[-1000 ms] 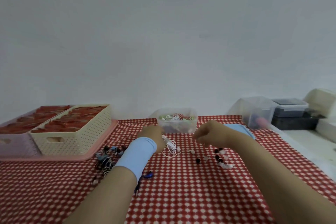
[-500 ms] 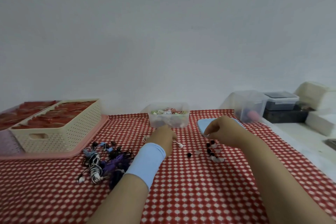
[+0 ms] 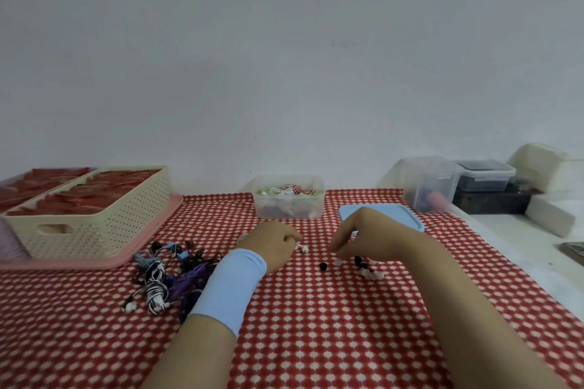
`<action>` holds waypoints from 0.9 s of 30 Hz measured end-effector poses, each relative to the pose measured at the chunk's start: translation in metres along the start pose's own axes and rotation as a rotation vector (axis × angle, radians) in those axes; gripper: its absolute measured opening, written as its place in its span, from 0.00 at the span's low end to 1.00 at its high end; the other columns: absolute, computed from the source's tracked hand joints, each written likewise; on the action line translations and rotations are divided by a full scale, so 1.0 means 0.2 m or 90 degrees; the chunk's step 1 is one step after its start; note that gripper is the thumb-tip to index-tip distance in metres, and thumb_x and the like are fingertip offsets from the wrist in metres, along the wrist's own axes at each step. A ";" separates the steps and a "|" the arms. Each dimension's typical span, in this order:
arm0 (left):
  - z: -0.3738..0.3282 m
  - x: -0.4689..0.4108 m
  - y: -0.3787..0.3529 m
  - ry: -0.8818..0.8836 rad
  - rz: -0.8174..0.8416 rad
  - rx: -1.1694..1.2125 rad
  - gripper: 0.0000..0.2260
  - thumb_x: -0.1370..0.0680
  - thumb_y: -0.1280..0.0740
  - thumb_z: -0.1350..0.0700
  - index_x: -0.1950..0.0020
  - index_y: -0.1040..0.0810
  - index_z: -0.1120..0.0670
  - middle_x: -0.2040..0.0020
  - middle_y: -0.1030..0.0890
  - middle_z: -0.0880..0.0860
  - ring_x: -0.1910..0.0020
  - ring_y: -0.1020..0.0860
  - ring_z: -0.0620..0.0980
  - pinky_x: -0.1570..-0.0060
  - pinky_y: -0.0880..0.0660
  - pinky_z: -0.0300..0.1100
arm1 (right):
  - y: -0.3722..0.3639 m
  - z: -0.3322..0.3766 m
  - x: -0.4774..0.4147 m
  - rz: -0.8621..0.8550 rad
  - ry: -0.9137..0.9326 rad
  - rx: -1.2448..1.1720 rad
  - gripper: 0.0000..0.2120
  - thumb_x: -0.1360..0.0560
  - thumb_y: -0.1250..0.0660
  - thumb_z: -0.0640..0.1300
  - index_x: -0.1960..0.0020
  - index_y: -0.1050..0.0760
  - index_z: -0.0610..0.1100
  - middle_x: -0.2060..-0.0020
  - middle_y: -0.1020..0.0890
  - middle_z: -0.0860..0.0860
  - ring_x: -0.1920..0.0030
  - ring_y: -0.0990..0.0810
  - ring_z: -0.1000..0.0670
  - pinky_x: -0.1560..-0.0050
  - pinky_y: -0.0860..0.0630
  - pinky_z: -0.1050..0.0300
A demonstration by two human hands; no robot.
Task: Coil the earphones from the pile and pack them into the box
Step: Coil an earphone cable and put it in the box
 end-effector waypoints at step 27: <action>-0.02 0.06 -0.02 -0.056 -0.118 0.254 0.08 0.18 0.37 0.52 0.47 0.18 0.49 0.59 0.15 0.44 0.55 0.19 0.40 0.45 0.25 0.41 | -0.06 0.01 -0.03 -0.073 -0.012 0.056 0.06 0.25 0.26 0.43 0.51 0.13 0.52 0.56 0.14 0.59 0.55 0.18 0.59 0.55 0.25 0.69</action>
Point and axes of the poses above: each hand's wrist, its own x-axis away from the middle knuckle, its own y-axis out of the back of the hand, z = x × y, the point moved 5 cm from there along -x, towards the middle knuckle
